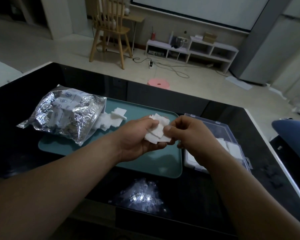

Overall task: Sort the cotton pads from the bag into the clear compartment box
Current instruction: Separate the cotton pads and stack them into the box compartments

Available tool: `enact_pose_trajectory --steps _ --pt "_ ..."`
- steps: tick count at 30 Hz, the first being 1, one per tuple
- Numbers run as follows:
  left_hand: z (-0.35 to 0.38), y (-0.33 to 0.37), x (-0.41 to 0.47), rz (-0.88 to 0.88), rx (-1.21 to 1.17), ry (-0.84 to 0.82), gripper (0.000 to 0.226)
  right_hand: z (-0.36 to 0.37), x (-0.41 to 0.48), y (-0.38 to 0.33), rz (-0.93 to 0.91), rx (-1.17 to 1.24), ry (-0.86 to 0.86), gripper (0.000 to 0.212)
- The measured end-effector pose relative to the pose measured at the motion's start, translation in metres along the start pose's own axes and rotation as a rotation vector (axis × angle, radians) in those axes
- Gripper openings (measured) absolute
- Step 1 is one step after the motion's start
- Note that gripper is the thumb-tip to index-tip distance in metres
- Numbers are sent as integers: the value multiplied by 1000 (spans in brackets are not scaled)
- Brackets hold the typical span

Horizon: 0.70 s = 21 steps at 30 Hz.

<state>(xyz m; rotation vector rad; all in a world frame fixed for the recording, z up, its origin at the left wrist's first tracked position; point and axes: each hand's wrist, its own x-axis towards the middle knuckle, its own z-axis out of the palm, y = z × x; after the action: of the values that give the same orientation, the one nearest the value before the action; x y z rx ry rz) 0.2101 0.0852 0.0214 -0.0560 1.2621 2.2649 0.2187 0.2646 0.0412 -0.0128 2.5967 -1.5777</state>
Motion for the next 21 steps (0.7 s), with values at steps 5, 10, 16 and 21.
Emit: enact_pose_trajectory --steps 5,10,16,21 --pt "-3 0 3 22 -34 25 34 -14 4 -4 -62 164 171 18" --pt "2 0 0 -44 -62 -134 36 -3 3 -5 25 290 -74 12" --pt "2 -1 3 -41 -41 -213 42 15 5 2 -89 -53 211 20" --pt "-1 -1 2 -55 29 -164 37 9 2 4 -92 -117 106 32"
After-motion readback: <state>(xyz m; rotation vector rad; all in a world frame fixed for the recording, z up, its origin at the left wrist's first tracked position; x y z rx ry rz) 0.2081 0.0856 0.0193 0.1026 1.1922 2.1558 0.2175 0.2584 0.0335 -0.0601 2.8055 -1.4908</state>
